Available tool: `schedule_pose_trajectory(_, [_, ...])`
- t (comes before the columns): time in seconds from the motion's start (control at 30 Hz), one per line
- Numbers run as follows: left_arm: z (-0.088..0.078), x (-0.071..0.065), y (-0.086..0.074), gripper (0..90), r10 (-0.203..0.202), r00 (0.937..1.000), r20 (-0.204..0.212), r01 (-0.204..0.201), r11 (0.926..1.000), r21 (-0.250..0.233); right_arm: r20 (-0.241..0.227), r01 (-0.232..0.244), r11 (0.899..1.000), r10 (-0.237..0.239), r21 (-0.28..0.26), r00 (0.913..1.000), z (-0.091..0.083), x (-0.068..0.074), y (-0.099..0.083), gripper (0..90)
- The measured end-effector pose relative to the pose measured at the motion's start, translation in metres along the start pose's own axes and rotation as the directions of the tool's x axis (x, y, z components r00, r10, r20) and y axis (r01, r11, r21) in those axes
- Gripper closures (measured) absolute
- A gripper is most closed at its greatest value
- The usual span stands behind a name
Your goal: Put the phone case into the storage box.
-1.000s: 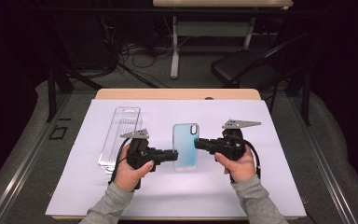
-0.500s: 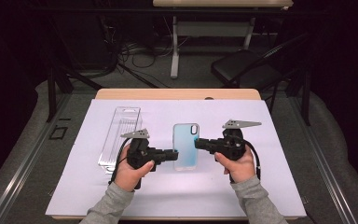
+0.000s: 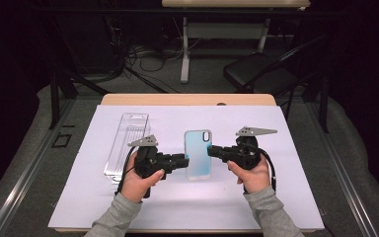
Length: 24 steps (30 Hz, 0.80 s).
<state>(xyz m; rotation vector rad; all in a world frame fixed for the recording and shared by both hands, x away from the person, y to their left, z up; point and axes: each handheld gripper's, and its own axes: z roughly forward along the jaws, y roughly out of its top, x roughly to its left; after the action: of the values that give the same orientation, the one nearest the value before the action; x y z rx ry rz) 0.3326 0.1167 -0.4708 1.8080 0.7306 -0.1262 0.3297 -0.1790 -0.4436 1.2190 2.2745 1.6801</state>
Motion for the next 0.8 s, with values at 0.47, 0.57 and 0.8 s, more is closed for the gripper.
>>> schedule_pose_trajectory(0.47, [0.0012,-0.0002,0.0006,64.2,-0.03,0.9994,-0.015,0.03,0.9996,0.002,0.034,0.001,1.0,-0.001,-0.004,0.9994,-0.0012,-0.0024,-0.0003,83.4])
schedule_pose_trajectory(0.57, [0.0006,0.0,0.001,62.9,-0.031,0.9994,-0.018,0.031,0.9995,-0.001,0.042,0.004,1.0,-0.004,-0.008,0.9991,-0.0015,-0.0028,-0.0004,83.4])
schedule_pose_trajectory(0.8, [-0.0025,0.0027,0.0018,59.9,-0.051,0.9979,-0.041,0.05,0.9986,-0.015,0.074,0.018,1.0,-0.017,-0.005,0.9971,-0.0022,-0.0043,-0.0005,83.4])
